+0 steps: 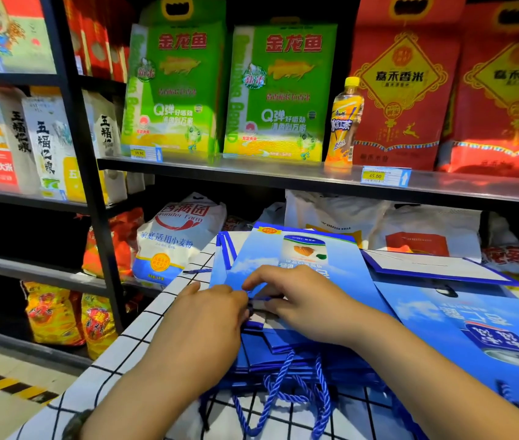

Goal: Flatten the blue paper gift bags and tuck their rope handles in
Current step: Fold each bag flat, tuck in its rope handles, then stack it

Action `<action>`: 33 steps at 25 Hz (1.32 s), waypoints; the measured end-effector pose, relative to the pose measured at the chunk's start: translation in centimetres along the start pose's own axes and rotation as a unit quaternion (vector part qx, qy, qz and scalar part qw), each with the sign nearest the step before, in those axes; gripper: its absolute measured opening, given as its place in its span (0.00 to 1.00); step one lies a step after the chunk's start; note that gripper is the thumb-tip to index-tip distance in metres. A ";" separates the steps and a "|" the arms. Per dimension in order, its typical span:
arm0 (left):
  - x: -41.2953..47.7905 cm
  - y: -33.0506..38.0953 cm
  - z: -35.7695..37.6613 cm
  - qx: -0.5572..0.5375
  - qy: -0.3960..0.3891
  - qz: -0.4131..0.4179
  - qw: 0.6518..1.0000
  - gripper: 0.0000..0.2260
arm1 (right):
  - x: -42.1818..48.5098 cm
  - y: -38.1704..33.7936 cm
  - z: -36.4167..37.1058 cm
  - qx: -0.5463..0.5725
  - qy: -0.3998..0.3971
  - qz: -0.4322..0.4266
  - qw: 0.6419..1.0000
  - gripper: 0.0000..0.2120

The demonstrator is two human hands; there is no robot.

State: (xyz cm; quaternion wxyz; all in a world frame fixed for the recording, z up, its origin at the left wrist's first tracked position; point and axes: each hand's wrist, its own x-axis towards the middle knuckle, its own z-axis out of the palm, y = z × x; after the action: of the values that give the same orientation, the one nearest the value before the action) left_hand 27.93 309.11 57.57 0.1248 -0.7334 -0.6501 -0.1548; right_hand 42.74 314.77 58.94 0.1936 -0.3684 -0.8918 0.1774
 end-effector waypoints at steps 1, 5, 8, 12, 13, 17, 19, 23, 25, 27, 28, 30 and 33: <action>-0.2 -0.3 -0.4 -0.021 -0.004 0.011 1.000 0.09 | -0.1 0.0 0.0 -0.009 -0.003 0.006 1.000 0.14; -0.6 -1.5 -1.0 -0.181 0.042 -0.043 0.982 0.13 | -1.0 -0.7 0.1 0.036 0.006 0.023 0.999 0.15; -1.2 -2.6 -0.3 -0.285 0.061 -0.085 0.953 0.12 | -0.8 -1.3 0.5 0.136 0.013 0.064 0.989 0.12; -2.2 -2.5 0.6 -0.308 0.098 -0.064 0.944 0.10 | 1.2 -2.4 1.0 0.232 0.005 0.142 0.962 0.08; -2.2 -2.5 0.7 -0.316 0.103 -0.060 0.941 0.10 | 1.6 -2.6 1.3 0.240 0.006 0.149 0.959 0.09; -2.2 -3.0 1.4 -0.327 0.103 -0.060 0.938 0.06 | 1.8 -2.8 2.3 0.330 0.110 0.224 0.910 0.12; -2.5 -3.3 1.6 -0.331 0.087 -0.058 0.938 0.10 | 1.3 -3.0 2.4 0.347 0.136 0.227 0.900 0.11; -2.7 -3.9 0.0 -0.405 0.037 -0.099 0.908 0.06 | -1.9 -1.2 -0.9 0.041 0.189 0.251 0.948 0.10; -2.3 -4.3 -0.6 -0.402 0.047 -0.151 0.902 0.09 | -4.4 1.0 -3.6 -0.104 0.170 0.347 0.917 0.14; -1.7 -4.5 -0.9 -0.331 0.065 -0.223 0.915 0.16 | -6.2 2.5 -5.2 -0.169 0.100 0.435 0.879 0.19; -1.3 -4.6 -1.0 -0.294 0.057 -0.250 0.921 0.17 | -6.6 2.8 -5.3 -0.178 0.073 0.452 0.871 0.22; -0.4 -5.0 -0.9 -0.288 0.013 -0.274 0.917 0.16 | -6.4 2.7 -4.9 -0.185 0.050 0.456 0.869 0.24; 0.1 -5.2 -0.5 -0.368 -0.025 -0.274 0.888 0.11 | -5.7 2.4 -4.5 -0.172 0.051 0.443 0.878 0.22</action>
State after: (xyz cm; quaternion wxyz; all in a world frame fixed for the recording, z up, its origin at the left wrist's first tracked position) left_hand 22.71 309.67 58.04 -0.2173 -0.5235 -0.7245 -0.3923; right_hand 49.99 313.02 60.48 0.0735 -0.7611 -0.6407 0.0696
